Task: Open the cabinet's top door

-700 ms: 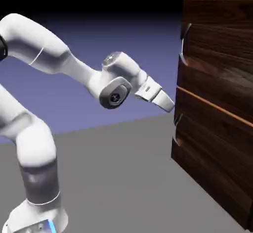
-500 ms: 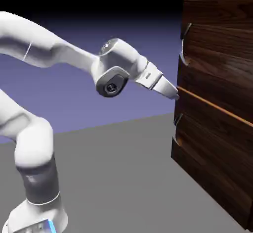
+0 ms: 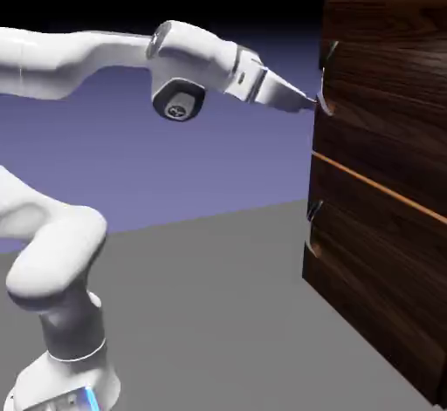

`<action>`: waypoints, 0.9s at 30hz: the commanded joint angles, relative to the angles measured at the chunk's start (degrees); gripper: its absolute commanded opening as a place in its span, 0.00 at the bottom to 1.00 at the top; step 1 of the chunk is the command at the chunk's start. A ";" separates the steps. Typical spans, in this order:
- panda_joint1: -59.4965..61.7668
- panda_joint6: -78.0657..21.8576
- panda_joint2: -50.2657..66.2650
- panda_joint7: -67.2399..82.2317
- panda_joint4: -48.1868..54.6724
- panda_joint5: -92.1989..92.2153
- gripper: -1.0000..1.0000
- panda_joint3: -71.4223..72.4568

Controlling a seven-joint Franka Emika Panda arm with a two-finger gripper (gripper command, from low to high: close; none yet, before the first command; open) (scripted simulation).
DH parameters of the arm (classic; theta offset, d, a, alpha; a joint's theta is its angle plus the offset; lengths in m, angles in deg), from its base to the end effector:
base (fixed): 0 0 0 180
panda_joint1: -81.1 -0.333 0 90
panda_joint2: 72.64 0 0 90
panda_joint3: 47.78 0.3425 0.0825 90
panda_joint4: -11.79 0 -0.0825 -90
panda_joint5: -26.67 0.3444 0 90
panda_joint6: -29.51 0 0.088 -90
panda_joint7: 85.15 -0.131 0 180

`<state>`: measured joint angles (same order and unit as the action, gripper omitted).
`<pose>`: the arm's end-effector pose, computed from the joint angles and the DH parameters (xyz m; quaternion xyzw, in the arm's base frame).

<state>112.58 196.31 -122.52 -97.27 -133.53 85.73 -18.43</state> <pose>0.3240 0.0136 0.6542 -0.7136 0.3930 -0.5374 0.2179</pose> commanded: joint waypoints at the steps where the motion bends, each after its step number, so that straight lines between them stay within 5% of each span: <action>1: 1.36 -0.30 -0.73 1.28 0.66 2.50 0.50 1.24; 27: 36.65 -8.21 -19.63 34.56 17.87 67.29 0.50 33.44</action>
<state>149.23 188.10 -142.15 -62.71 -115.66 153.02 15.01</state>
